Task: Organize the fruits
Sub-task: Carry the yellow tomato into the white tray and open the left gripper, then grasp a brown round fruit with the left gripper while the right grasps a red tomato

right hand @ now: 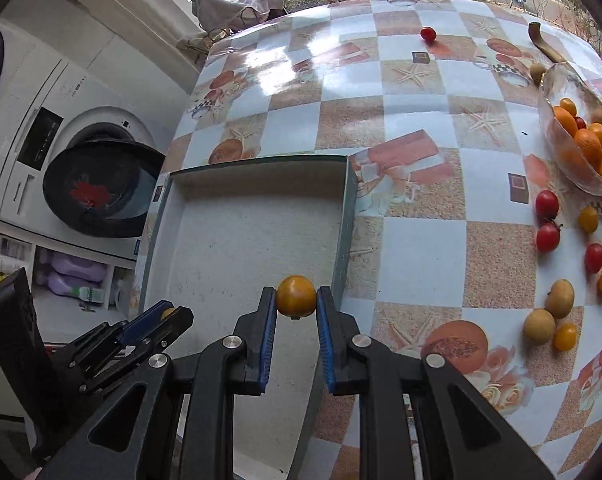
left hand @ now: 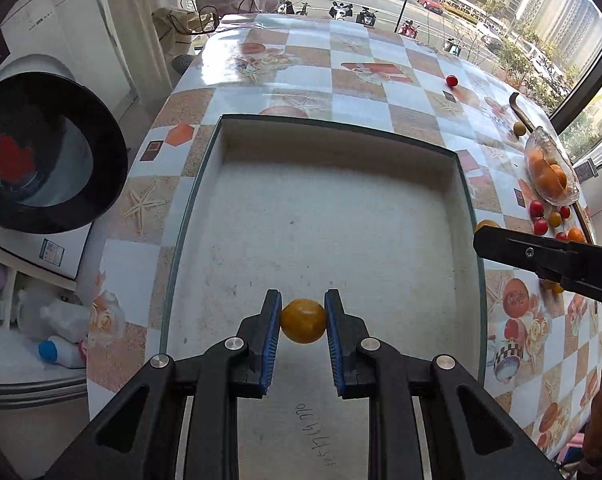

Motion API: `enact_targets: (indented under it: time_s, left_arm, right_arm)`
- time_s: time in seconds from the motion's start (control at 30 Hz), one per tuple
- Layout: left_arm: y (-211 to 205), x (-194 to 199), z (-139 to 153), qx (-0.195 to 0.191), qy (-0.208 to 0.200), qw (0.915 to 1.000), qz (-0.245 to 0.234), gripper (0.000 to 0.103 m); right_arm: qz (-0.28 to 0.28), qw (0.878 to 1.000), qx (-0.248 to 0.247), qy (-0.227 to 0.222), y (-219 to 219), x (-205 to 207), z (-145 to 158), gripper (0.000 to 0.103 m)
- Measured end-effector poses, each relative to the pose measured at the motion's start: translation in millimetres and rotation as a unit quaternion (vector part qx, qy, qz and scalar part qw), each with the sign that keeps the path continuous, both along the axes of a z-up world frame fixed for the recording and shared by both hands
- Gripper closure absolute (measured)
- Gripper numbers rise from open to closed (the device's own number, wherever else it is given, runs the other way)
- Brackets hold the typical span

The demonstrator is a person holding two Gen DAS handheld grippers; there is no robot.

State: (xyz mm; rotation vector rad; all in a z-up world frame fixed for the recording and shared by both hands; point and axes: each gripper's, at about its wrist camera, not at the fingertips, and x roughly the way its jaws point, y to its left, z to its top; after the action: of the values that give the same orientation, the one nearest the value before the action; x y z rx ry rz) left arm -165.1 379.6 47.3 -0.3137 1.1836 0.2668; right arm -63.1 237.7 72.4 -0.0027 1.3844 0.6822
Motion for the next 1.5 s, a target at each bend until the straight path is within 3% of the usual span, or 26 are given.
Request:
enact_targets:
  time_s: [0.4, 0.43, 0.5, 0.53, 0.6, 0.63, 0.77, 0.87, 0.93, 1.2, 1.5]
  left_arm:
    - [14.5, 10.5, -27.7, 0.003, 0.029, 0.9996, -0.008, 0.079]
    - [13.6, 11.1, -28.0, 0.006, 0.030, 0.9995, -0.012, 0.075]
    - [12.0, 12.2, -28.2, 0.012, 0.033, 0.9992, -0.018, 0.048]
    - [11.2, 12.4, -26.8, 0.022, 0.030, 0.9992, -0.016, 0.026]
    - [10.0, 11.7, -22.8, 0.038, 0.019, 0.9989, -0.018, 0.023]
    - [10.1, 12.4, -23.3, 0.037, 0.022, 0.9989, -0.021, 0.023]
    - [12.1, 15.0, -24.9, 0.032, 0.030, 0.9988, -0.022, 0.023]
    - [12.6, 13.2, -20.2, 0.030, 0.027, 0.9989, -0.023, 0.023]
    - [10.8, 14.0, -17.3, 0.030, 0.029, 0.9988, -0.026, 0.023]
    - [-27.1, 26.7, 3.1, 0.033, 0.019, 0.9963, -0.077, 0.023]
    - [-126.1, 54.8, 17.7, 0.029, 0.009, 0.9841, -0.175, 0.023]
  right_arm:
    - [0.012, 0.999, -0.053, 0.002, 42.1, 16.2, -39.2, 0.080]
    - [0.012, 0.998, -0.056, 0.003, 42.6, 15.7, -41.4, 0.080]
    - [0.013, 0.998, -0.062, 0.005, 42.9, 15.5, -44.8, 0.080]
    - [0.013, 0.998, -0.064, 0.004, 43.3, 15.2, -45.3, 0.080]
    - [0.018, 0.998, -0.067, 0.001, 45.5, 14.4, -45.0, 0.079]
    - [0.020, 0.998, -0.065, 0.002, 46.9, 15.0, -45.2, 0.075]
    - [0.019, 0.999, -0.043, -0.001, 48.0, 15.6, -35.3, 0.036]
    - [0.010, 1.000, -0.026, -0.014, 43.1, 14.6, -18.1, 0.023]
    - [-0.002, 1.000, -0.017, -0.019, 35.5, 13.9, -8.1, 0.023]
    - [-0.071, 0.996, -0.043, -0.028, -37.1, 9.5, 8.0, 0.023]
    - [-0.200, 0.974, -0.103, -0.008, -188.8, 10.2, -8.5, 0.023]
